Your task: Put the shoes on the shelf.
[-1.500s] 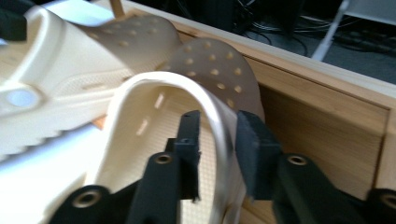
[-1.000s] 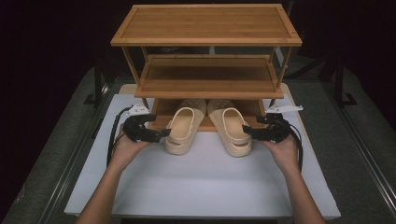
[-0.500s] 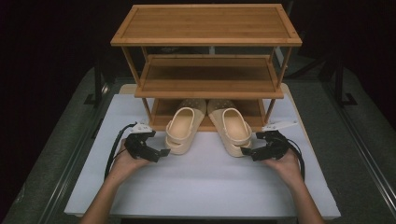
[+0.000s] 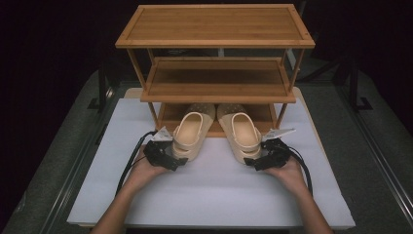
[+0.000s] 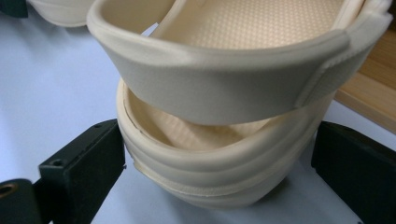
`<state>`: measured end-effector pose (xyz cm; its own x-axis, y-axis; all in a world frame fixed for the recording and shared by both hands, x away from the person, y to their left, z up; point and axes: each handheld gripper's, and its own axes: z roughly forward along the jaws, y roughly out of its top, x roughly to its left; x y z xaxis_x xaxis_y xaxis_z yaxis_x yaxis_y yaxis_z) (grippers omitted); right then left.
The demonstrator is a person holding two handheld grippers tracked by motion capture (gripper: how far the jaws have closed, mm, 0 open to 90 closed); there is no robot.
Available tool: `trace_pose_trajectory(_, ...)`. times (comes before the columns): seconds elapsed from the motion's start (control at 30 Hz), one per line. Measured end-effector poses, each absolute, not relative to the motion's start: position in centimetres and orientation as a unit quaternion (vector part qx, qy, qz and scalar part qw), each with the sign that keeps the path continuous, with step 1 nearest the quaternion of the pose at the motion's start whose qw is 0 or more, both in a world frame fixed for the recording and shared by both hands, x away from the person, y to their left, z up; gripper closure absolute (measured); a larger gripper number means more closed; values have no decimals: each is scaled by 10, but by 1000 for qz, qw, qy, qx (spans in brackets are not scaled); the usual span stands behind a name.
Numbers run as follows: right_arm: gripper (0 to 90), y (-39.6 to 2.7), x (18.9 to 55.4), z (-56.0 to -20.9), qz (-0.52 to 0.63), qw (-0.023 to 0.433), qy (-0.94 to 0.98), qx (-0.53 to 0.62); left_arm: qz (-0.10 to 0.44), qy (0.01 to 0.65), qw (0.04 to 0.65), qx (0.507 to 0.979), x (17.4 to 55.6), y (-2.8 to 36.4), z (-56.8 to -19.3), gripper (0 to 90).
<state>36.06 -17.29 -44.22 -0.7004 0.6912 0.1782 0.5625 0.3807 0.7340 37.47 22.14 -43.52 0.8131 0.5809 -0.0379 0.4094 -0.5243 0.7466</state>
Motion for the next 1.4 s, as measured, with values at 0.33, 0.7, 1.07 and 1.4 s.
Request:
trace_pose_trajectory(0.33, 34, -162, 368, -441, 417, 78, 824, 376, 115, 282, 400, 864, 383, 202, -430, 0)
trace_pose_trajectory(0.7, 40, -134, 376, -440, 422, 79, 831, 354, 115, 283, 407, 861, 387, 193, -431, 0)
trace_pose_trajectory(1.07, 74, -118, 383, -440, 440, 85, 823, 350, 108, 290, 424, 851, 394, 182, -434, 0)
trace_pose_trajectory(1.4, 73, -119, 398, -437, 436, 87, 821, 358, 107, 302, 418, 850, 411, 175, -431, 0)
